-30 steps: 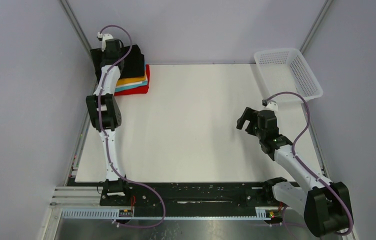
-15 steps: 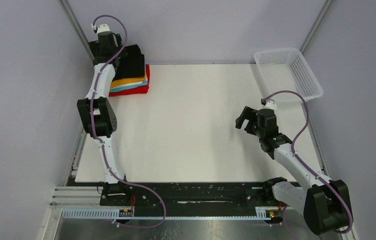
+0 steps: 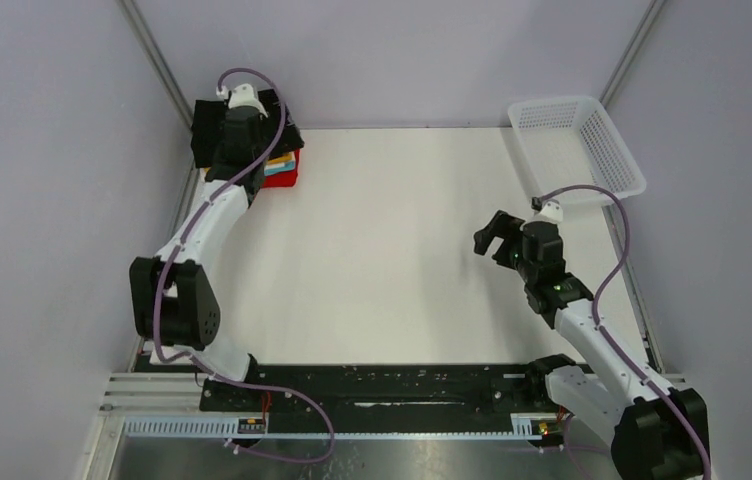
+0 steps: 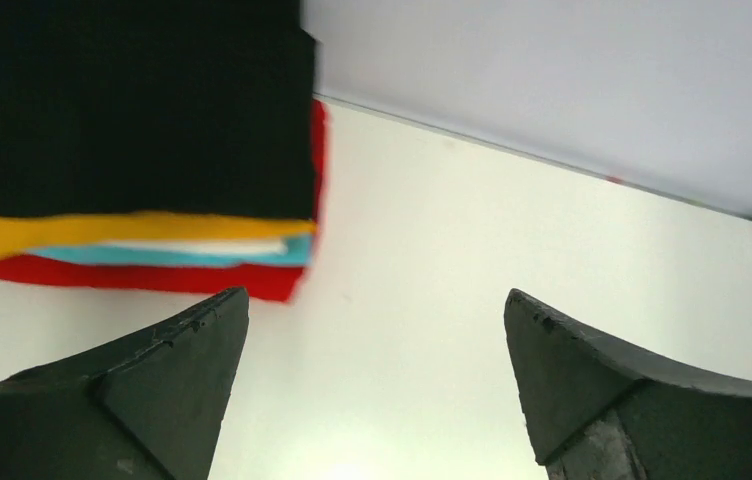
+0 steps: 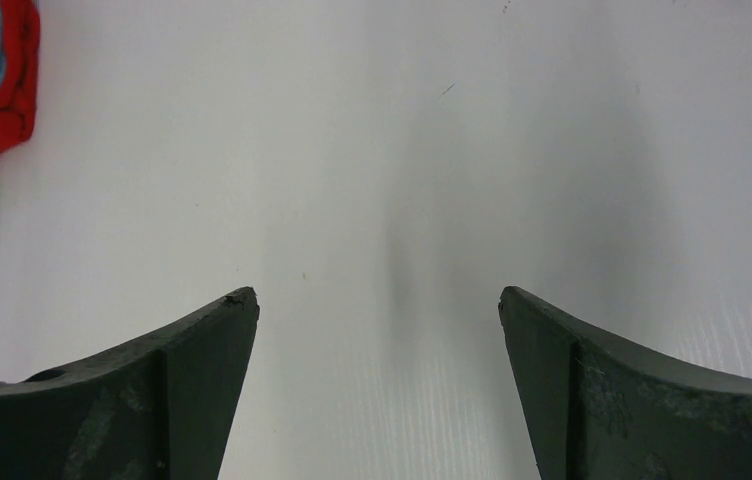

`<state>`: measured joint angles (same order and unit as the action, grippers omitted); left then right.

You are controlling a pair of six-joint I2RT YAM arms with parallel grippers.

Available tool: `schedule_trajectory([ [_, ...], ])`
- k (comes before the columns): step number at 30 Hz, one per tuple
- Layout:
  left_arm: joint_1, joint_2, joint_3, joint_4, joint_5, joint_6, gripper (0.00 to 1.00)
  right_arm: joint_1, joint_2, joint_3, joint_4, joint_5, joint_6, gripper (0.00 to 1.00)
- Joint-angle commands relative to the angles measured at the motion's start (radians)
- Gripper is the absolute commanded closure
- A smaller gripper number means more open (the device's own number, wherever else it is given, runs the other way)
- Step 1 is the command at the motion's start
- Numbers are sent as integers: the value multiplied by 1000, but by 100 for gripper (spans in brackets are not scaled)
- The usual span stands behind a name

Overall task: Fold and stack the t-shirts
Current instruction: Reset both arms

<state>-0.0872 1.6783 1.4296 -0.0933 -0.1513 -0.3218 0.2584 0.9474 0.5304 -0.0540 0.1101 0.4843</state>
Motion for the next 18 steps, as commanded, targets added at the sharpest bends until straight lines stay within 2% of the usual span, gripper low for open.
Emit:
schedule_trajectory([
  [1, -50, -243, -162, 50, 65, -181, 1, -6, -95, -40, -12, -11, 29, 0],
  [3, -94, -342, -271, -21, 71, -211, 1, -5, -142, -63, -21, -2, 34, 1],
  [6, -205, -515, -483, -89, 5, -226, 1, -5, -228, -86, -87, 75, 51, 1],
  [10, -236, -748, -720, -177, -35, -283, 1, -5, -313, -106, -160, 190, 95, 0],
  [14, -236, -833, -692, -286, -139, -295, 1, -5, -381, -137, -156, 174, 108, 1],
  [18, -235, -843, -683, -282, -63, -289, 1, -5, -420, -143, -203, 189, 101, 1],
])
